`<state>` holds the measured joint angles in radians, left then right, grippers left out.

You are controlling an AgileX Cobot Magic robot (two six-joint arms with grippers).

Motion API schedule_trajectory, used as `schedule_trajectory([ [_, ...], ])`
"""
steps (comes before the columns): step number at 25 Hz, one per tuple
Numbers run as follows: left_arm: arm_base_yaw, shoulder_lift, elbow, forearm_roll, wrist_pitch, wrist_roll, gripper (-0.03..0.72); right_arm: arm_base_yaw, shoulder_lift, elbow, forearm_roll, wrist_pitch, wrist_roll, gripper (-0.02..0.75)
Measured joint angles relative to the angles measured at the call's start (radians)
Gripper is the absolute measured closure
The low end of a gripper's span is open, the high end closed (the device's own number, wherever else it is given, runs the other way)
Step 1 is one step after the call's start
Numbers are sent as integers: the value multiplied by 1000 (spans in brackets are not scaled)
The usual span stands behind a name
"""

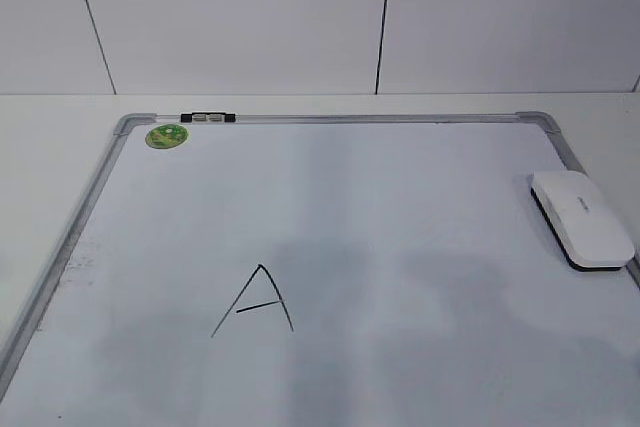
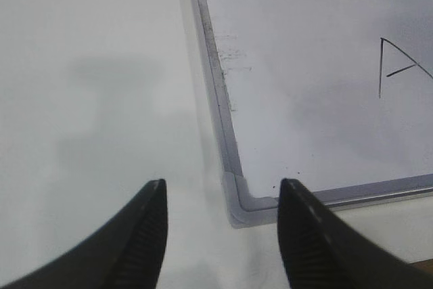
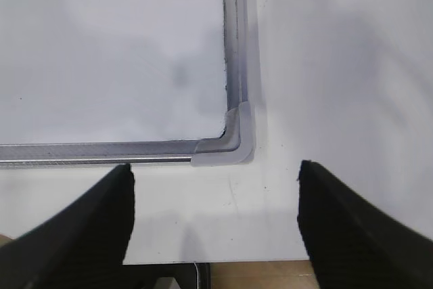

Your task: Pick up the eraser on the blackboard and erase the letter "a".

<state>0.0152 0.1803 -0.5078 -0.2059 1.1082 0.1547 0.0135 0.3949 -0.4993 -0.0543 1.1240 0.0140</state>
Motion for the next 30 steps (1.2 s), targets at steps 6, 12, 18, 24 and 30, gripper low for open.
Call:
schedule_trajectory([
  [6, 0, 0, 0, 0, 0, 0, 296, 0, 0, 0, 0, 0, 0, 146],
  [12, 0, 0, 0, 0, 0, 0, 322, 0, 0, 0, 0, 0, 0, 146],
  [18, 0, 0, 0, 0, 0, 0, 347, 0, -9, 0, 0, 0, 0, 146],
  [24, 0, -74, 0, 0, 0, 0, 367, 0, -153, 0, 0, 2, 0, 146],
  [30, 0, -169, 0, 0, 0, 0, 383, 0, -363, 0, 0, 14, 0, 146],
])
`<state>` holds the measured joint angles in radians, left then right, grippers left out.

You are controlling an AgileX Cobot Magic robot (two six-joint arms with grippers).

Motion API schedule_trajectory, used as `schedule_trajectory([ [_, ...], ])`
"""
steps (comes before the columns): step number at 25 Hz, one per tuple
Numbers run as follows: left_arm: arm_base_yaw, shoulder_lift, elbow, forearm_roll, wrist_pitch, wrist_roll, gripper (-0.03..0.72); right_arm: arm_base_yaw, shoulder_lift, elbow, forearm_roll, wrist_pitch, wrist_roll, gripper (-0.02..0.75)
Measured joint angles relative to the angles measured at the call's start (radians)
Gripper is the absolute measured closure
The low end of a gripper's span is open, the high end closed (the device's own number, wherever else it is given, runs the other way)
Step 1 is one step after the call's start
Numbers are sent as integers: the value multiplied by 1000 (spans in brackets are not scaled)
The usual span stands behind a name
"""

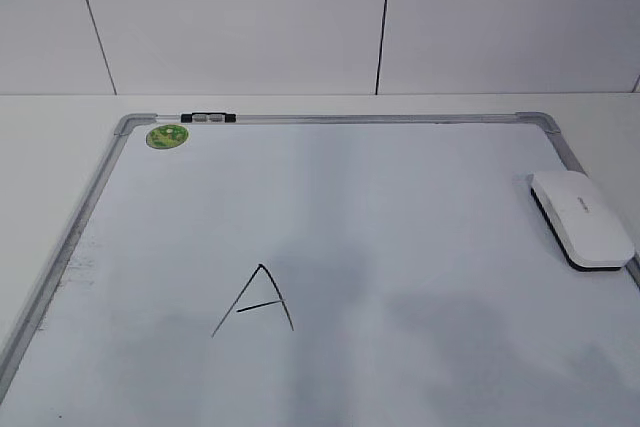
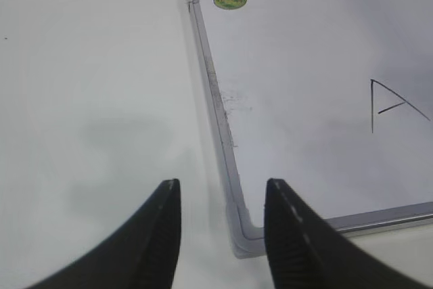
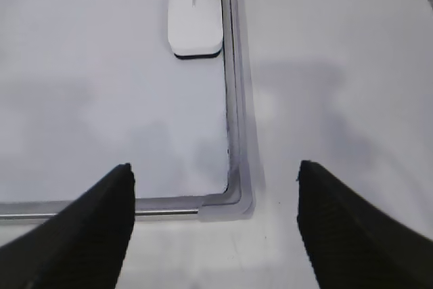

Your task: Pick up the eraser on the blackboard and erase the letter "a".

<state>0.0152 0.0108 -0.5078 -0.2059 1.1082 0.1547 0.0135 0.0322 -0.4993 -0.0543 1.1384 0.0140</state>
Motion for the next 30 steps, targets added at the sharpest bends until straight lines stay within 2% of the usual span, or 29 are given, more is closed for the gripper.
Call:
schedule_trajectory([
  [30, 0, 0, 0, -3, 0, 0, 419, 0, -49, 0, -2, 6, 0, 146],
])
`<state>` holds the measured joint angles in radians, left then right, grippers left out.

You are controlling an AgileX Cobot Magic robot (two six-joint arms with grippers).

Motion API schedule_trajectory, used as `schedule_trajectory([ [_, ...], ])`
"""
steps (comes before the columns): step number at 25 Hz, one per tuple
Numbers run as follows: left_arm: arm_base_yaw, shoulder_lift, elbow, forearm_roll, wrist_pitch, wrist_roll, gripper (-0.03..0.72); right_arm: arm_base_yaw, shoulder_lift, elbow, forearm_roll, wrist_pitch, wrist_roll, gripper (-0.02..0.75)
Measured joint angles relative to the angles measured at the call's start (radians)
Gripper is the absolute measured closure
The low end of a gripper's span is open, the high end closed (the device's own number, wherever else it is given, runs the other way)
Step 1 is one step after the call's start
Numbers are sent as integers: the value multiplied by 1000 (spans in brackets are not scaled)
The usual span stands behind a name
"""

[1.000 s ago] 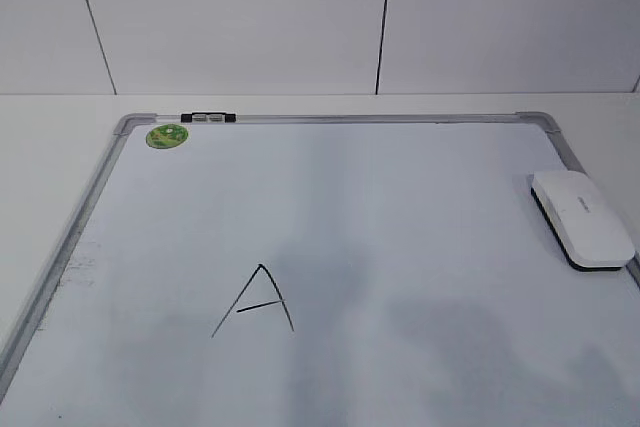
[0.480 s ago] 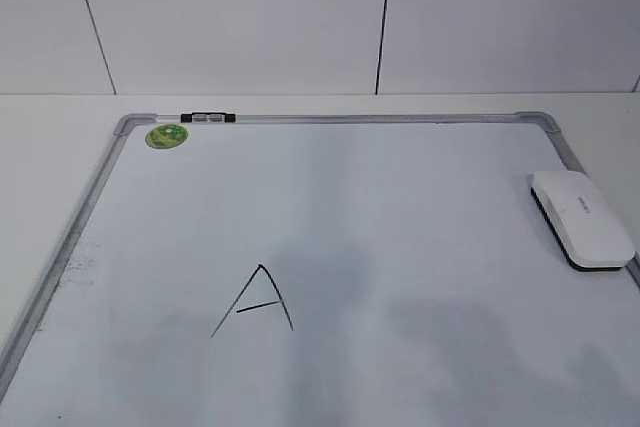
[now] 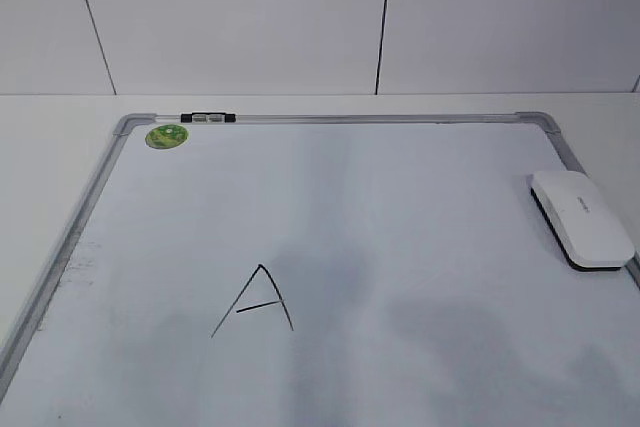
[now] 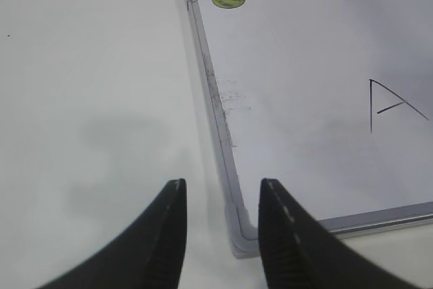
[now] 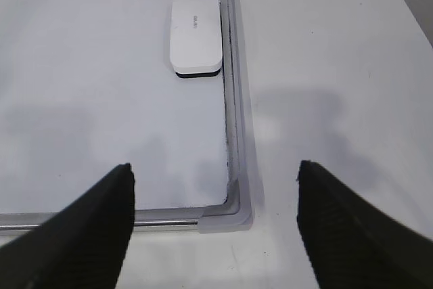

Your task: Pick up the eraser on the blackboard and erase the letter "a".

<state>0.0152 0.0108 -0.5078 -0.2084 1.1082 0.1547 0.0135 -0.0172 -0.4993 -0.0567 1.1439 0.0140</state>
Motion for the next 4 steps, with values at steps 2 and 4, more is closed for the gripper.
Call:
schedule_trajectory([
  [2, 0, 0, 0, 0, 0, 0, 419, 0, 0, 0, 0, 0, 0, 146],
  [4, 0, 0, 0, 0, 0, 0, 419, 0, 0, 0, 0, 0, 0, 146],
])
